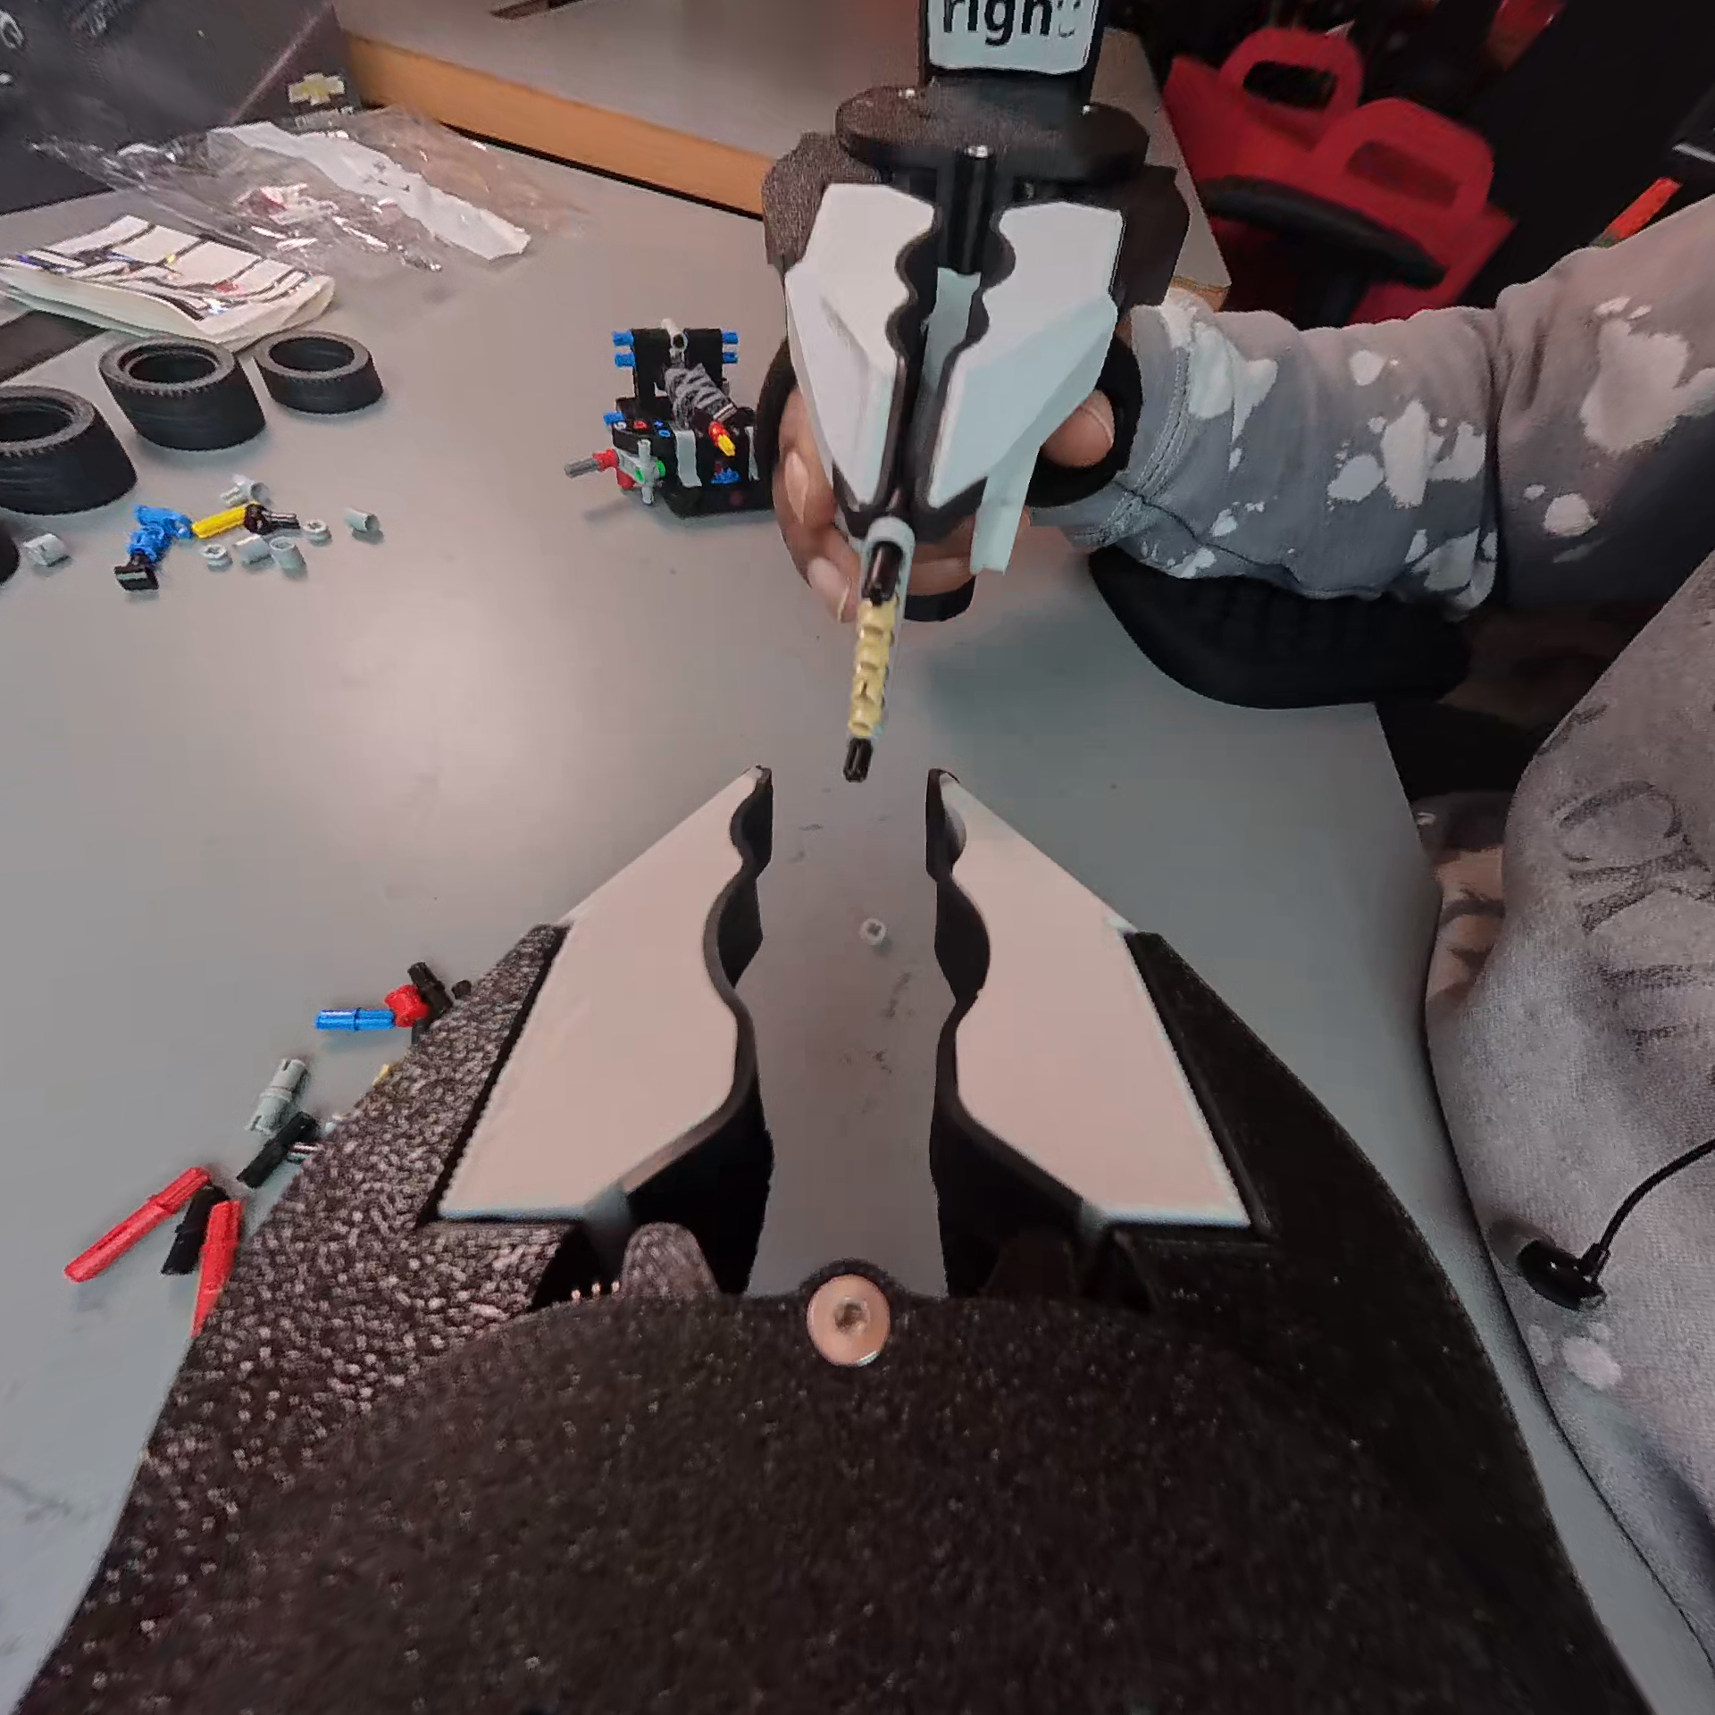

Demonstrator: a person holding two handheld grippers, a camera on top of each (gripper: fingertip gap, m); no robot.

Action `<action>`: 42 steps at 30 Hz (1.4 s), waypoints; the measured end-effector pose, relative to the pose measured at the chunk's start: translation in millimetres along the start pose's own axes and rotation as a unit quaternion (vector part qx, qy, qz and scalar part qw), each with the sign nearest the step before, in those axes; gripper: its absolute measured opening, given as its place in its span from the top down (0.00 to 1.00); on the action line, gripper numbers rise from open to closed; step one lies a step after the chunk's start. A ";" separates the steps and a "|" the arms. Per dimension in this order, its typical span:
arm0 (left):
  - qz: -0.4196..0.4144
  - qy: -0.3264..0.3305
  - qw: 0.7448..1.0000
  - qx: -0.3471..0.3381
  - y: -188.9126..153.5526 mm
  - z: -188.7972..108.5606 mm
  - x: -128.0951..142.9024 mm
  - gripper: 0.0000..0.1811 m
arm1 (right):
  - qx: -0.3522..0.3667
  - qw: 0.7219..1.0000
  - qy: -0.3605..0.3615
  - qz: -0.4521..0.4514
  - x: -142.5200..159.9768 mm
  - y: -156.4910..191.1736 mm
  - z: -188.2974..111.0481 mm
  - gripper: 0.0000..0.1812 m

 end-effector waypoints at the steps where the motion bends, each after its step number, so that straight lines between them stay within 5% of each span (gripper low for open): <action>1: 0.003 -0.002 1.000 0.004 -2.1 0.4 -0.9 0.84 | -0.006 1.000 0.001 0.001 0.8 2.3 2.7 0.98; 5: 0.018 -0.015 0.999 0.027 -12.3 -0.8 -4.3 0.96 | -0.017 1.000 0.000 0.004 0.6 6.9 7.7 0.98; 13: -0.020 -0.068 0.996 0.047 -10.5 -12.8 -15.9 0.96 | 0.004 1.000 -0.002 0.019 0.0 0.8 2.4 0.87; 22: 0.007 -0.079 0.996 0.036 -14.8 -17.2 -18.5 0.96 | -0.022 0.999 0.035 0.023 12.7 8.2 9.9 0.98; 42: 0.017 -0.066 0.997 0.033 -18.8 -17.1 -14.4 0.93 | -0.016 0.999 0.030 0.031 6.1 6.9 6.3 0.96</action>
Point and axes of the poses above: each gripper's, where its closed fingertips meet, z out along the fingers, x out of its underside, y = z × x across the jaws, the point moved 4 cm from there along -z, back along the fingers, and after that the axes turned 2 degrees about -z, right-handed, at the moved point
